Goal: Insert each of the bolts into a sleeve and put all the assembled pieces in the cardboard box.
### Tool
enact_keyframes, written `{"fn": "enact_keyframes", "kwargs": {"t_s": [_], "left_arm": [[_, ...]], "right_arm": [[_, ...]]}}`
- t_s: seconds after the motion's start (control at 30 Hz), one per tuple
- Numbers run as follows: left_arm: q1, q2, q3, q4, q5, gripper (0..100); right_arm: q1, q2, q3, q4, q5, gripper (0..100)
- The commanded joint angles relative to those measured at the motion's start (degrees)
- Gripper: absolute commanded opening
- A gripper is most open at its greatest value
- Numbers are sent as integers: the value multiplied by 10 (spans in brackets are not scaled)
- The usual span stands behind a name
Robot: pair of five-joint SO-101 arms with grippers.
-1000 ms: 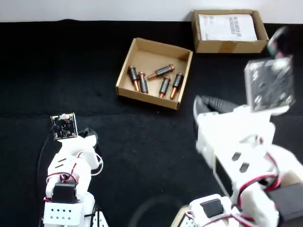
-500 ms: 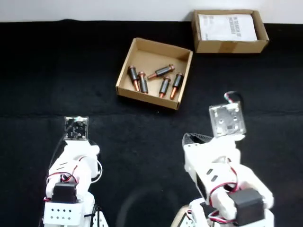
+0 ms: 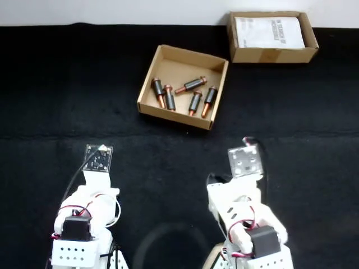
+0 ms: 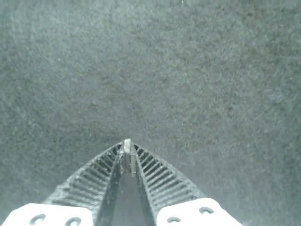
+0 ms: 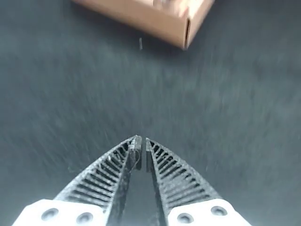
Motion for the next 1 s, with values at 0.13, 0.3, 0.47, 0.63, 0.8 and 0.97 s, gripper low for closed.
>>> {"fn": "enact_keyframes", "kwargs": {"t_s": [0.13,0.3,0.47,0.63,0.8,0.97], "left_arm": [[1,-5,11,5,-4,10],[1,-5,11,5,-4,10],[1,-5,11,5,-4,10],[1,-5,11,5,-4,10],[1,-5,11,5,-4,10],[1,-5,11,5,-4,10]], "right_arm": [[6,-12,59,32,6,6],[7,-12,95,48,6,6],[44,-12,148,39,5,6],[93,-12,162,34,5,6],[98,-12,162,34,5,6],[98,-12,162,34,5,6]]}}
